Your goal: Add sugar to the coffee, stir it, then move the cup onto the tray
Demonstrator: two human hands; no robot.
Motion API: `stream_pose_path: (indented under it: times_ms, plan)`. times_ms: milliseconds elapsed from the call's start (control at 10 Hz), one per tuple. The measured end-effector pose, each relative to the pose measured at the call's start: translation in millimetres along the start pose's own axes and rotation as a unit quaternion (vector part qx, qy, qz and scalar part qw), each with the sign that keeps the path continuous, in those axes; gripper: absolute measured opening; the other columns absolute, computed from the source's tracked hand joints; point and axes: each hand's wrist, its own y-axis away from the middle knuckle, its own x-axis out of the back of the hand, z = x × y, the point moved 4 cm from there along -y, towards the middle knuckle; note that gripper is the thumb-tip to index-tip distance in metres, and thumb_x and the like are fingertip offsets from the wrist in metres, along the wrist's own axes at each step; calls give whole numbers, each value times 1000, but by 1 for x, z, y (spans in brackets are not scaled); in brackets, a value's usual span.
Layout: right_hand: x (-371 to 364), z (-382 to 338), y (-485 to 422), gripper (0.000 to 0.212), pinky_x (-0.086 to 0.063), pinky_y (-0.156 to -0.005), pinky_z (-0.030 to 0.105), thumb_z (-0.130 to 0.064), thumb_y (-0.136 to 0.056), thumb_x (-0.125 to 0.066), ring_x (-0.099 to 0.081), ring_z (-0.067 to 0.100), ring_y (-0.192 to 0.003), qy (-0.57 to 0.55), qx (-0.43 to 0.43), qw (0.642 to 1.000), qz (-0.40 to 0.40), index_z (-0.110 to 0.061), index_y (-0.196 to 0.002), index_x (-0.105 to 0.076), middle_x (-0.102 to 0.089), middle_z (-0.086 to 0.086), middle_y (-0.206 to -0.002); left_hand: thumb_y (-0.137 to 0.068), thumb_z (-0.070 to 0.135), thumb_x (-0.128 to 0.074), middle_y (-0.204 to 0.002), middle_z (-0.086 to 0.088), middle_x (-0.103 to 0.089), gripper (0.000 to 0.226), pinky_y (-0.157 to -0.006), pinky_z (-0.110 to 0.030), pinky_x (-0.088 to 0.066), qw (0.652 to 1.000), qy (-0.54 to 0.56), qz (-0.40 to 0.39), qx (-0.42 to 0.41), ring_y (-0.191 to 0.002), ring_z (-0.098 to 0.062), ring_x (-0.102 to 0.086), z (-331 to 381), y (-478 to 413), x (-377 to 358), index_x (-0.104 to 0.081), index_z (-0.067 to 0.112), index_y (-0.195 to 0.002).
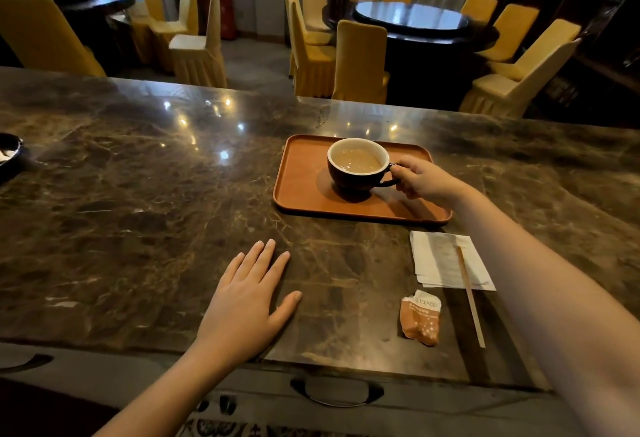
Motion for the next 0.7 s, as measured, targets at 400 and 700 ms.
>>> stream_pose_path:
  times_ms: [400, 700]
  plan:
    - [-1, 3, 1, 29, -45, -72, 20, -29, -95, -42, -57, 27, -104, -6, -24, 999, 25, -11, -114, -54, -60, 16, -114, -77, 70, -3, -148, 2, -8, 76, -108, -31, 4, 1000, -3, -7, 1, -135, -10, 3, -1, 0, -1, -17, 28, -139]
    - [-2, 3, 7, 37, -49, -54, 20, -27, -89, -55, -57, 12, -67, -14, -81, 992, 91, -6, -119, -47, -60, 7, -85, -75, 71, 1, -149, 2, -8, 79, -108, -32, 4, 1000, -1, -18, 2, -135, -10, 3, 1, 0, 1, -16, 28, -139]
